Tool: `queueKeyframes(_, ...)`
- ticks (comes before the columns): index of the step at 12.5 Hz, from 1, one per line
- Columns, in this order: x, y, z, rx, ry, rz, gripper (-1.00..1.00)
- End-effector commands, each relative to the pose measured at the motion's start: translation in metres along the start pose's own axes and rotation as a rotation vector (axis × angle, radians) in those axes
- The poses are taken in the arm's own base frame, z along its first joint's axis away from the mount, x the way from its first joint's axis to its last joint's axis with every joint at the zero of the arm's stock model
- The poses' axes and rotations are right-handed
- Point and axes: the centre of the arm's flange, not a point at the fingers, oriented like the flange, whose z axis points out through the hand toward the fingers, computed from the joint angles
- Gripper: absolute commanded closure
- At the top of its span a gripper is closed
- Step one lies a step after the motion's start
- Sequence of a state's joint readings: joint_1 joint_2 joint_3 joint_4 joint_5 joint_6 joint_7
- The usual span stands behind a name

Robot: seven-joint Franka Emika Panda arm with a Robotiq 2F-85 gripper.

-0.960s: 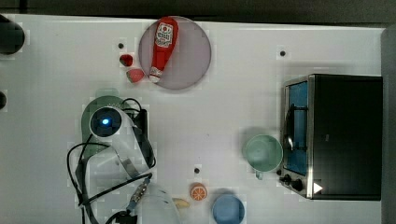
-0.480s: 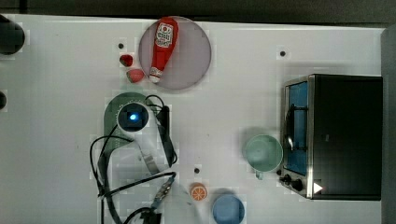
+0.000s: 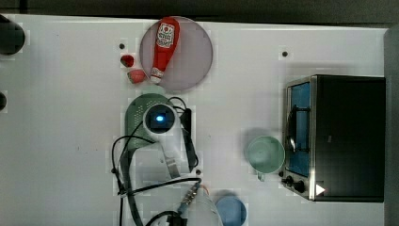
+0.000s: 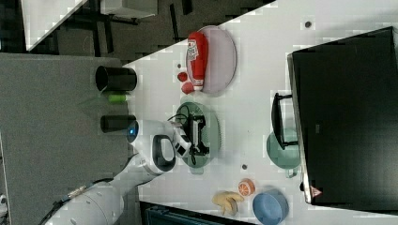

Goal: Drag strainer left to right.

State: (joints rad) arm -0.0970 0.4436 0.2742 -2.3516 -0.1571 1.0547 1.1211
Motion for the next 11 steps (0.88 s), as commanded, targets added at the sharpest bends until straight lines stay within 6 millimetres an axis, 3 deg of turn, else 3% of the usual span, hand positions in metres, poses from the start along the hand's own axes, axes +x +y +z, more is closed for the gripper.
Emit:
queueKeyframes(1, 0.029, -0.012, -0.012, 0.020, 0.010, 0.000, -1.00)
queueKeyframes(11, 0.128, -0.019, -0.013, 0.021, 0.059, -0.035, -1.00)
